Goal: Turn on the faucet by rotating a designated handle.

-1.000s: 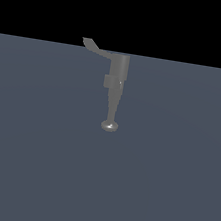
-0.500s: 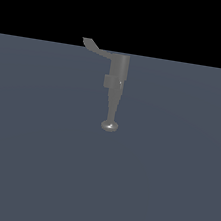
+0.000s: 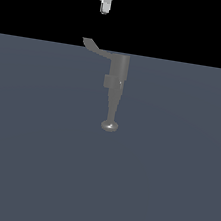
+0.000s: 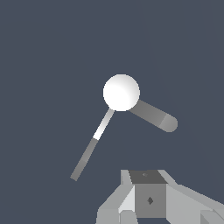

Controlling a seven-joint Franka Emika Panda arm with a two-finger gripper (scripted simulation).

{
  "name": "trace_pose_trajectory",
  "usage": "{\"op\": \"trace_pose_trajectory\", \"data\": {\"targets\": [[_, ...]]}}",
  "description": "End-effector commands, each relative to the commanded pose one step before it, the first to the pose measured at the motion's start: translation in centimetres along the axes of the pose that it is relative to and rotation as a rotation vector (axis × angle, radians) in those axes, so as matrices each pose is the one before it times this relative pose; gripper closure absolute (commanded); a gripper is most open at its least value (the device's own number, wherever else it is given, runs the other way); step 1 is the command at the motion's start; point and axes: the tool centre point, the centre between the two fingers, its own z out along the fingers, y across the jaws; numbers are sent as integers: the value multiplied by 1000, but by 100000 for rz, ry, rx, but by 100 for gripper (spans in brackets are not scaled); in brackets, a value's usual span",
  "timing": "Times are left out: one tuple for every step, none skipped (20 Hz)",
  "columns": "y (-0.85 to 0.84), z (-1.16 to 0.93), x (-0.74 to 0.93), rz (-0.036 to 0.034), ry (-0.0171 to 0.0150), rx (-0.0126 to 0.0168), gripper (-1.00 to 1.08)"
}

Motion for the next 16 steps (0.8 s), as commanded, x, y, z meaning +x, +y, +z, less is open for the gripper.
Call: {"op": "trace_pose_trajectory", "data": {"targets": [[-1228,875,84,6527,557,93,108],[-474,358,-3,2536,261,35,108],[-471,363,-19,2531,278,44,108],[-466,368,-35,2524,294,53,108],[-461,373,-51,2516,310,64,108],[-456,378,-66,2510,326,75,108],[-449,382,-81,2503,340,88,108],[-443,387,-97,2494,354,102,108],[-435,391,-112,2487,368,116,108],[-422,390,-125,2448,376,130,108],[-395,376,-133,2326,369,138,108],[-366,358,-138,2193,358,145,108],[-338,341,-141,2059,345,149,108],[-311,322,-141,1929,330,152,108],[-285,303,-141,1797,314,152,108],[-260,284,-137,1670,296,151,108]]}}
